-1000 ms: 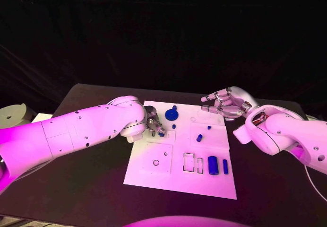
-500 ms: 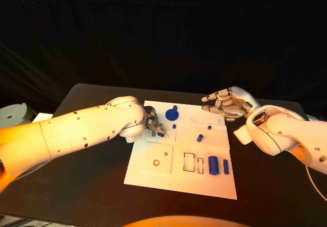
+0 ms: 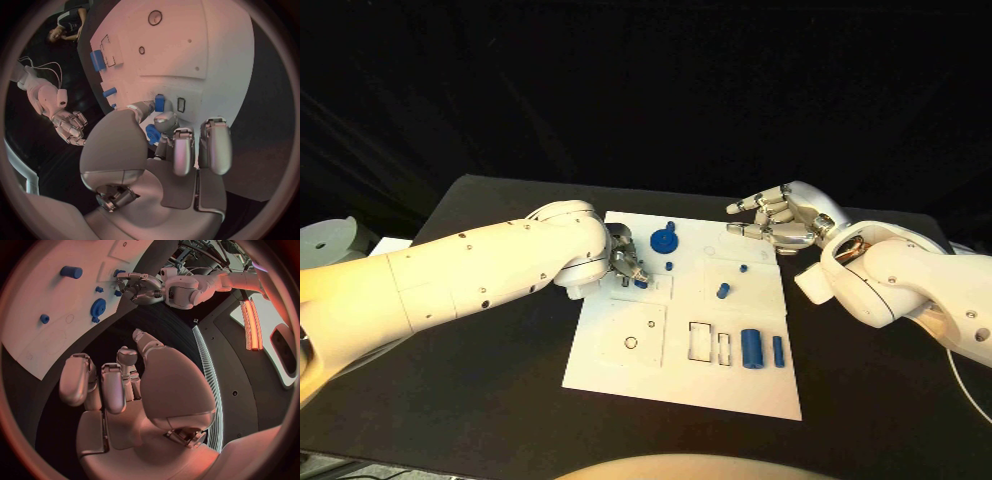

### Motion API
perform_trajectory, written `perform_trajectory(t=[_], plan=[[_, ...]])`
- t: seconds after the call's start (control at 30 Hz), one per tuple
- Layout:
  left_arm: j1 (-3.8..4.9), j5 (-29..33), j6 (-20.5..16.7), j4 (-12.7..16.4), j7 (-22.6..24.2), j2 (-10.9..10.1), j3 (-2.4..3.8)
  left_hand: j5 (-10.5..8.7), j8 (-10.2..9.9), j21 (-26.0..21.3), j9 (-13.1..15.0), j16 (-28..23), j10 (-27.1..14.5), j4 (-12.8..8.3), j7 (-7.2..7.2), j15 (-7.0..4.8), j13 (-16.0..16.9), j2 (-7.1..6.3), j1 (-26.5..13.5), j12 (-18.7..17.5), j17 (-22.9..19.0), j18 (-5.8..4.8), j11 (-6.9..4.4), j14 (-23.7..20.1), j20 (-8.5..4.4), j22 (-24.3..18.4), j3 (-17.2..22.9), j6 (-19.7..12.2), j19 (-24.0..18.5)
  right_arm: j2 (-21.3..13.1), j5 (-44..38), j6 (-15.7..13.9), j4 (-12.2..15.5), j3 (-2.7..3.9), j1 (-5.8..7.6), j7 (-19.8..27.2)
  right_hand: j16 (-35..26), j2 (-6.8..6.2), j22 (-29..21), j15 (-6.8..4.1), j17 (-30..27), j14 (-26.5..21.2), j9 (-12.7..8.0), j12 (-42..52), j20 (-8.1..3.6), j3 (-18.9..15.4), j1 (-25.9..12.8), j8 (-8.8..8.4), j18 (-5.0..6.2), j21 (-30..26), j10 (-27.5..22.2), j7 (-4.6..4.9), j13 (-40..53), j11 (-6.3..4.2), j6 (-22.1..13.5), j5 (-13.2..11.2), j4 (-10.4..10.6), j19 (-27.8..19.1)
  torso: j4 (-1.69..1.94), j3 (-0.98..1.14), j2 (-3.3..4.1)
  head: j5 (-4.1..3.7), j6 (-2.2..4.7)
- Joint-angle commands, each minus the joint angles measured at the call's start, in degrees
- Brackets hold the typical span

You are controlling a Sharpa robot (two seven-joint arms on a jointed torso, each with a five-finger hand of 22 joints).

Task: Assemble the parts on the task board

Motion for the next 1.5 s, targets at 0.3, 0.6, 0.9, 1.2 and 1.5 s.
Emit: perform_trajectory(t=[0.3, 0.6, 0.9, 1.2, 1.5], plan=[[-0.2, -0.15, 4.71, -1.81, -1.87, 1.56, -0.17, -0.03, 0.67, 0.47, 4.32, 0.18, 0.61, -7.84, -0.89, -0.1, -0.64, 0.1, -1.54, 0.0, 15.05, -1.01, -0.37, 5.93, -0.26, 7.75, 8.08, 1.42, 2.46, -0.07, -0.92, 0.55, 0.41, 0.0, -0.04, 0.04, -0.38, 0.14, -0.05, 0.19, 3.15, 2.96, -0.01, -0.33, -0.19, -0.28, -0.51, -0.09, 0.79, -0.28, -0.46, 0.06, -0.06, -0.05, -0.2, 0.39, 0.01, -0.04, -0.04, 0.04, 0.03, -0.04, 0.13], [-0.2, -0.15, 6.57, -2.58, -2.74, 2.18, -0.17, -0.12, 1.22, 1.33, 4.56, 0.18, 2.14, -7.17, -1.64, -0.6, 2.64, 0.67, -3.38, 2.63, 15.05, -1.26, -0.95, 5.93, -0.67, 8.73, 6.86, 2.86, 2.96, -0.16, -0.93, 0.51, 0.58, 0.0, -0.04, -0.03, -0.38, 0.14, -0.05, 0.19, 3.15, 2.96, -0.01, -0.33, -0.19, -0.28, -0.51, -0.09, 0.79, -0.28, -0.46, 0.06, -0.06, -0.05, -0.2, 0.39, 0.01, -0.04, 0.01, 0.03, 0.02, -0.14, 0.11], [-0.19, -0.79, 7.23, -3.13, -2.83, 2.7, -0.17, -0.13, 1.17, 1.72, 4.41, 0.18, 2.67, -5.97, -2.12, -0.91, 3.77, 0.99, -5.69, 3.43, 15.05, -1.39, -1.3, 5.93, -0.96, 9.21, 4.98, 3.76, 3.17, -0.25, -0.93, 0.49, 0.67, 0.0, -0.03, -0.06, -0.41, 0.13, -0.09, 0.19, 3.12, 2.96, -0.01, -0.41, -0.19, -0.32, -0.51, -0.07, 0.79, -0.32, -0.49, 0.06, -0.17, -0.05, -0.21, 0.48, 0.0, -0.03, 0.03, 0.02, 0.05, -0.18, 0.16], [-0.18, -0.97, 7.69, -3.74, -2.83, 2.91, -0.17, -0.29, 0.87, 2.15, 3.97, 0.18, 2.93, -2.3, -2.52, -1.13, 4.57, 0.14, -11.28, 3.92, 15.05, -1.54, -1.54, 5.93, -1.12, 9.78, -0.81, 5.08, 3.39, -0.35, -0.7, 0.46, 0.81, 0.0, -0.03, 0.03, -0.48, 0.08, -0.18, 0.19, 3.06, 2.94, -0.01, -0.49, -0.19, -0.37, -0.56, -0.08, 0.81, -0.39, -0.54, 0.07, -0.27, -0.04, -0.25, 0.53, 0.01, -0.06, 0.05, -0.02, 0.0, -0.23, 0.05], [-0.18, -0.99, 7.85, -4.25, -2.87, 2.99, -0.16, -0.33, 0.41, 2.6, 3.52, 0.18, 3.17, -0.16, -2.55, -1.25, 5.45, 0.58, -12.73, 4.44, 15.05, -1.68, -1.63, 5.93, -1.29, 10.34, -5.71, 5.86, 3.63, -0.41, -0.58, 0.56, 0.84, 0.0, -0.02, -0.02, -0.48, 0.04, -0.23, 0.2, 3.06, 2.95, -0.01, -0.56, -0.19, -0.43, -0.61, -0.09, 0.81, -0.43, -0.58, 0.07, -0.35, -0.04, -0.27, 0.53, 0.02, -0.07, -0.01, -0.01, 0.03, -0.25, 0.09]])
